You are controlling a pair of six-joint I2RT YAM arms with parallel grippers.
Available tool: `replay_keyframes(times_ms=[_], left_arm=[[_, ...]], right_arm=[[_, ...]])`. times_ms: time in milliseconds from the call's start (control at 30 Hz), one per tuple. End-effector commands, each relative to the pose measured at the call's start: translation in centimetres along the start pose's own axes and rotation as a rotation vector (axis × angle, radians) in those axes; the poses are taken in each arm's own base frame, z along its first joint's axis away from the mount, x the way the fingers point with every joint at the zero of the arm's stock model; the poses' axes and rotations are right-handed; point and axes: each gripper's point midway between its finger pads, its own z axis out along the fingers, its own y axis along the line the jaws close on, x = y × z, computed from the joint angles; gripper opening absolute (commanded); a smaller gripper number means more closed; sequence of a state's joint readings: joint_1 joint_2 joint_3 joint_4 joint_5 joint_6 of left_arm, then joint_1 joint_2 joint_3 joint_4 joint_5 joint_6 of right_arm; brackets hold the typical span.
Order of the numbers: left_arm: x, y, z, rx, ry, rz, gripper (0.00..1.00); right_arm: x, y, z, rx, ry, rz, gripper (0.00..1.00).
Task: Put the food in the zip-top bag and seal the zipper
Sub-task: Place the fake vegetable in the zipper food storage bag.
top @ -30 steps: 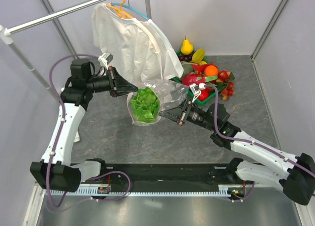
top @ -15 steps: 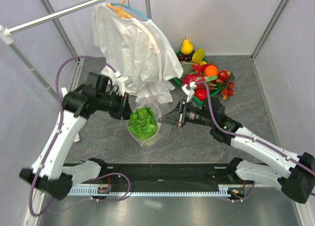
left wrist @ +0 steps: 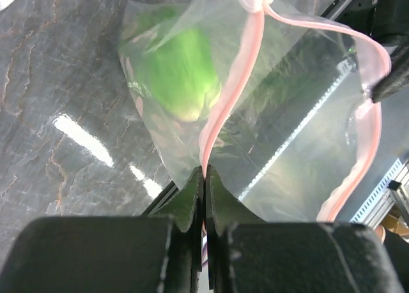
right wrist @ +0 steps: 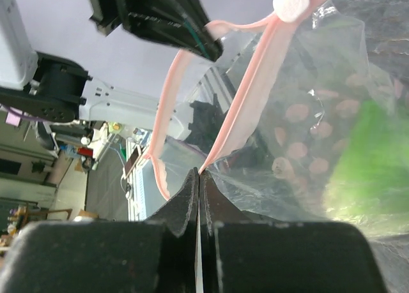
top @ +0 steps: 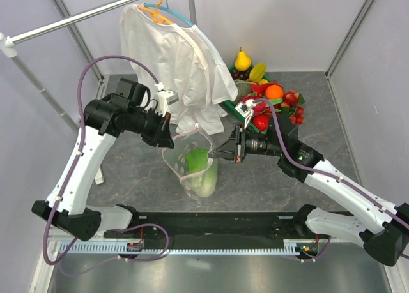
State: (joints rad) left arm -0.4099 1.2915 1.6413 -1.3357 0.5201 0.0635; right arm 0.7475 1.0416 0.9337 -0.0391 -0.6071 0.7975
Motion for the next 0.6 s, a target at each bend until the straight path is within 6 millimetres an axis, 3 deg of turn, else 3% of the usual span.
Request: replay_keyframes(times_ms=[0,67,167,267,400,467,567], left_arm=[[0.5,-1.3,-2.0,0.083,0.037,0.021,0.02],[-0.8,-2.2,-2.9,0.122,-0.004,0.010,0.02],[-2.0,-2.2,-3.8,0.091,-0.061,0.070,0.02],[-1.6,-2.0,-2.9,0.115,-0.035,0.042,0.02],[-1.5,-1.7,-2.4,0.107,-0.028,0.013,0.02],[-1.1,-0.7,-1.1,0.089,-0.014,-0.045,0.03],[-2.2,0.2,0.1,0.071,-0.045,-0.070,0.02]], right_arm=[[-0.3,1.9,-1.2,-0.076,0.000,-0.047,0.00],[-2.2,4.1,-1.7,-0.110,-0.047,-0.073,0.00],[-3.7,5.0,-2.3,-0.111,-0.097,-0.114,0.00],[-2.9,2.9,-2.2,-0.070,-0.085,-0.078,0.00],[-3.5,2.6,-2.6,-0.067,-0.096,-0.066,0.00],[-3.0,1.5,-2.4,-0.045,-0.091,-0.085,0.00],[-3.1,-0.1,-1.9,-0.015,-0.079,-0.096,0.00]])
